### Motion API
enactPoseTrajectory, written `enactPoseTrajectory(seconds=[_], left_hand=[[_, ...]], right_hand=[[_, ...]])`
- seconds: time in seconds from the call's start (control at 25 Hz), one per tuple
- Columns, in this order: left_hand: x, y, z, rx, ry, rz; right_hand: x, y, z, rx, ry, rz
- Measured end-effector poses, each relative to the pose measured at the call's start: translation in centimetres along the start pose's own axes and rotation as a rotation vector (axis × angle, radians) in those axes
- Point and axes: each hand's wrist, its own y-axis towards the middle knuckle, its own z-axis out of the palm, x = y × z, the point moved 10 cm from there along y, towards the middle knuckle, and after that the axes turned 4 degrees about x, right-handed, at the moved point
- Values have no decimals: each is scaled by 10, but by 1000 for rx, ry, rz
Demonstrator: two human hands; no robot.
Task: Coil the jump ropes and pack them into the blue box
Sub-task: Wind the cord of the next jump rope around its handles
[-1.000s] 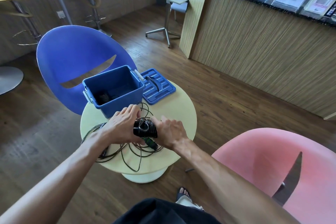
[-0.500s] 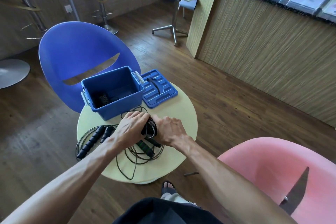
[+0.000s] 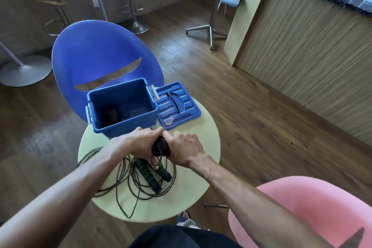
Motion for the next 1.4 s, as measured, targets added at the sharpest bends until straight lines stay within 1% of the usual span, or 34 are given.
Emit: enactPoseTrajectory(seconds=[0.04,0.08,0.2,0.28,0.36,0.4,0.44,0.48,0.56,0.6,0.64,0.68,0.88,0.96,1.04,1.12,1.16,1.2,1.24,1.32,1.36,1.4], left_hand=[[-1,5,-1,-20,-21,-1],[-5,8,-4,-85,-25,21],[-12,4,-17,-429,-22,115],[-10,-2,-16,-591,59,94],[-6,-6,-17,-689,121,57],[-3,-6,-14,-681,121,54],[3,-4,-9,-613,86,65],[9,-1,-6,-504,29,79],[29,3,1,-211,-29,74],[38,4,1,-127,3,55],[46,1,-4,-99,14,44],[51,0,-8,-116,-1,46],[62,-13,-6,-375,-139,120],[63,-26,-11,-495,-49,144],[60,-41,-19,-618,52,126],[60,-49,-19,-675,132,85],[62,-47,-15,-645,142,78],[64,-41,-10,-567,126,96],[68,-35,-5,-452,82,122],[79,-20,-1,-140,-37,98],[84,-15,-3,-23,-36,66],[84,-12,-5,45,-6,50]], right_hand=[[-5,5,2,12,13,-2],[-10,9,5,29,40,10],[-24,21,9,73,115,28],[-25,30,15,113,152,33],[-22,37,18,145,159,41],[-22,40,19,155,169,51],[-22,41,22,170,179,62],[-20,40,23,182,176,61],[-9,42,23,172,130,31],[-3,44,20,153,110,14],[4,47,17,136,102,7],[9,51,15,130,104,12],[20,58,22,162,142,53],[25,63,24,170,149,56],[30,71,25,183,141,62],[33,75,28,210,152,84],[33,74,31,223,154,95],[33,73,33,232,153,104],[34,71,34,230,151,106],[39,69,30,188,109,77],[43,71,26,161,72,53],[47,72,22,139,46,37]])
